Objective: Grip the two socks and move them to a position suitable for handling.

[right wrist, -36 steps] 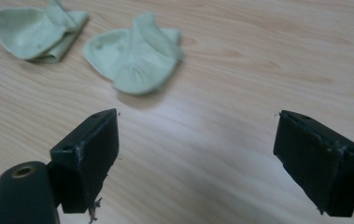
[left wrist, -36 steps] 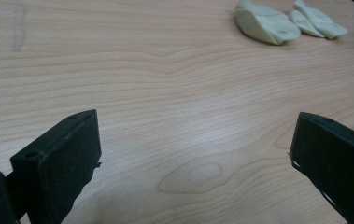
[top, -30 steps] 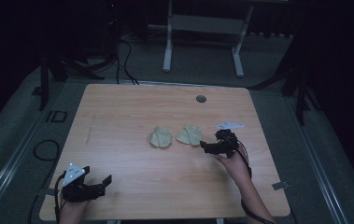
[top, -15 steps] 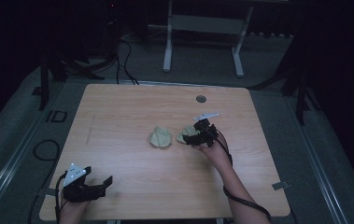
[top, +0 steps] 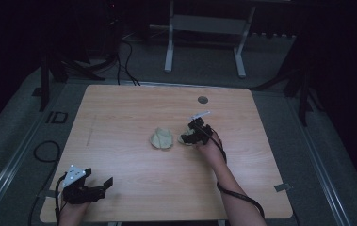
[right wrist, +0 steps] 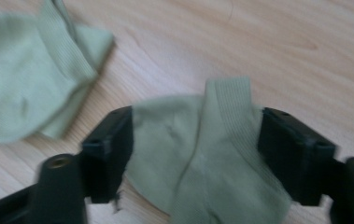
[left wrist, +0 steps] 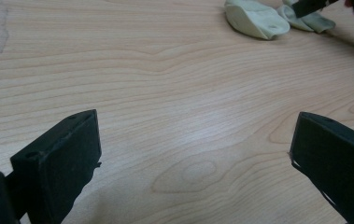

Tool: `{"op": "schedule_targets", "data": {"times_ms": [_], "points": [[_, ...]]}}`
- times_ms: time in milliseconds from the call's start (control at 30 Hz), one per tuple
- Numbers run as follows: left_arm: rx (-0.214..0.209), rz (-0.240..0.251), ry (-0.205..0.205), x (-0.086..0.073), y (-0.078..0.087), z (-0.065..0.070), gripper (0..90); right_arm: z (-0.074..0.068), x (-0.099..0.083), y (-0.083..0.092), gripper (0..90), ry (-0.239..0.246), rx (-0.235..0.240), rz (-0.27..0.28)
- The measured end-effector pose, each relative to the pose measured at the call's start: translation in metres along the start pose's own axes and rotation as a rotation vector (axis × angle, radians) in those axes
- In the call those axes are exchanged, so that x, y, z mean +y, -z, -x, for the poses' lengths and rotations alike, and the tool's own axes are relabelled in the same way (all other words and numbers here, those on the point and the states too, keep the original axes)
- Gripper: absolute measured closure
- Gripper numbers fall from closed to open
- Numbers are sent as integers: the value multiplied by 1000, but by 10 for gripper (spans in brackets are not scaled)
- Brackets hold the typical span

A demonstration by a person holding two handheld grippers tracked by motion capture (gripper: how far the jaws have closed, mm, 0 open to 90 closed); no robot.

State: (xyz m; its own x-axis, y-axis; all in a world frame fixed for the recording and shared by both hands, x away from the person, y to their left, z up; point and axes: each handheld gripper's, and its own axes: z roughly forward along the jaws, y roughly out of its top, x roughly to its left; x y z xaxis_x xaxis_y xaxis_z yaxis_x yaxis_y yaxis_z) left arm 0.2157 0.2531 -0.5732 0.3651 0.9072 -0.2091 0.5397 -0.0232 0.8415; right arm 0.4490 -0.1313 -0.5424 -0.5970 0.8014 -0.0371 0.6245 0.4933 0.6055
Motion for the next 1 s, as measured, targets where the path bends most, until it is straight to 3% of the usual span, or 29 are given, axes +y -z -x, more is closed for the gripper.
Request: {"op": "schedule_targets", "data": {"times_ms": [33, 133, 200, 333, 433, 467, 567, 1000], "points": [[-1, 0, -1, 0, 0, 0, 22, -1, -2, -3, 312, 6, -9, -24], [-4, -6, -7, 0, 0, 1, 22, -5, -4, -3, 387, 48, -56, -31], [-3, -8, -8, 0, -1, 1, 22, -7, -4, -3, 450, 49, -61, -28], [-5, -12, -13, 0, -2, 1, 22, -11, -4, -1, 628, 59, -98, -32], [-4, -13, -17, 0, -2, 2, 22, -12, -3, -1, 780, 106, -121, -34], [-5, -12, -16, 0, -2, 2, 22, -11, -3, 0, 808, 101, -116, -35], [-8, -16, -16, 0, -3, 2, 22, -10, 1, 5, 819, 102, -96, -52], [-4, -13, -8, 1, 0, 1, 22, -8, 12, 52, 827, 59, -65, -2]]}}
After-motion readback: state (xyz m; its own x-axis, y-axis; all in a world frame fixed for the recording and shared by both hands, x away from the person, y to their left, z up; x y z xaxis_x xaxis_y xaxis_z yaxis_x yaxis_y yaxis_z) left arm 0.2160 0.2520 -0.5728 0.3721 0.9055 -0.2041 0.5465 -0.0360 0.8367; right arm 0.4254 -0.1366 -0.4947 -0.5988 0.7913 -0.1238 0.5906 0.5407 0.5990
